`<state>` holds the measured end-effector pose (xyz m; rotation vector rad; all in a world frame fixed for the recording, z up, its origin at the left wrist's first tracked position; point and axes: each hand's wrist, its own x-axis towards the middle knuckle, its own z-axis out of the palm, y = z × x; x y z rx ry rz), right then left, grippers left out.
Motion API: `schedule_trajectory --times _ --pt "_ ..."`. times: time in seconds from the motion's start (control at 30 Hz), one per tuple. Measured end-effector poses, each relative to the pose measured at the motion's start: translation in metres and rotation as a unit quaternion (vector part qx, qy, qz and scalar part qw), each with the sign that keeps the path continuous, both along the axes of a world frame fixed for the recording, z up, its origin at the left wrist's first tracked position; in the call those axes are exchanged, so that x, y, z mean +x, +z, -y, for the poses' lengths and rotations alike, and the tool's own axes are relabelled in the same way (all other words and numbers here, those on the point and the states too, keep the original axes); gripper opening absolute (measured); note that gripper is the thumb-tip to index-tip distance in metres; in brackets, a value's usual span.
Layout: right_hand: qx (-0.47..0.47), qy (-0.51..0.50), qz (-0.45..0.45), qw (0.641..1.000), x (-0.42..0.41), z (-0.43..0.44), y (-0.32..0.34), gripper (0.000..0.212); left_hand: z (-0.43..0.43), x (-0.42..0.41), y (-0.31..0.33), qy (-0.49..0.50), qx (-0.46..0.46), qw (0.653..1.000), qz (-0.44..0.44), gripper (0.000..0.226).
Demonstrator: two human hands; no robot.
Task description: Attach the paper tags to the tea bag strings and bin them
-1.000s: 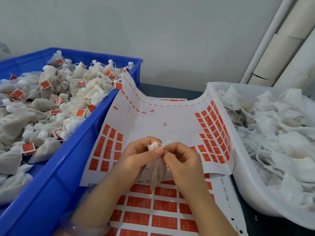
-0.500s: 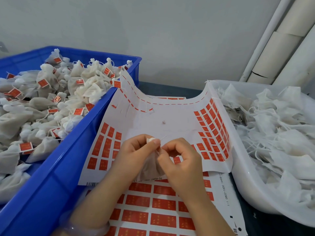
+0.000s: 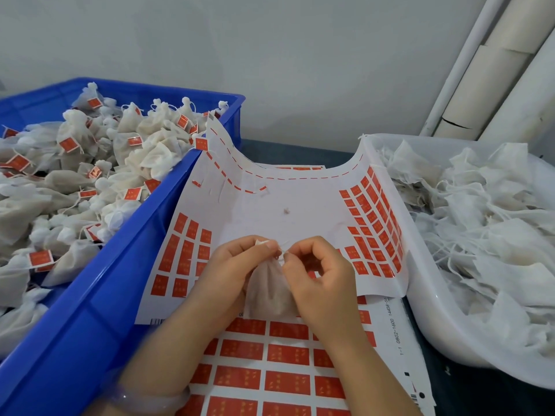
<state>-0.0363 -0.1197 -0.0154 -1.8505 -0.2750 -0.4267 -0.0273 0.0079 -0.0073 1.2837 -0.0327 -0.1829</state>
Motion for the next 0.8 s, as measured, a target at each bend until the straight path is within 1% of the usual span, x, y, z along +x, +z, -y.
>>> schedule_trajectory --times 0.17,0.3,0.33,0.4,0.43,0.5,0.6,0.7,0.8 --pt "0.030 0.016 -0.023 0.999 -0.001 0.000 0.000 0.004 0.001 -0.001 0.001 -0.020 -0.001 1.000 0.002 0.017" --pt "0.027 0.028 -0.038 0.999 -0.001 0.001 -0.001 0.016 0.001 0.000 0.001 -0.009 0.009 1.000 0.001 0.018" --pt "0.023 0.028 -0.039 0.999 -0.001 0.000 -0.001 0.015 0.002 0.000 0.001 0.000 0.015 1.000 0.000 0.018" --pt "0.022 0.031 -0.042 0.998 -0.001 0.000 0.000 0.005 0.003 0.000 0.001 0.021 0.034 0.999 -0.001 0.018" --pt "0.021 0.034 -0.046 0.998 -0.002 -0.001 0.000 0.002 0.003 0.000 0.001 0.030 0.047 0.998 0.001 0.022" --pt "0.014 0.040 -0.051 0.998 -0.003 -0.003 -0.001 0.006 0.002 0.000 0.000 0.042 0.068 0.997 0.006 0.030" --pt "0.000 0.025 -0.046 0.999 -0.003 -0.005 -0.002 0.012 0.002 0.000 -0.002 0.052 0.090 0.994 0.017 0.030" --pt "0.008 0.020 -0.043 0.999 -0.003 -0.007 -0.004 0.013 0.002 0.001 -0.003 0.062 0.088 0.993 0.045 0.028" --pt "0.020 0.040 -0.050 0.998 -0.005 -0.011 -0.006 0.013 0.002 0.001 -0.002 0.059 0.075 0.993 0.064 0.027"
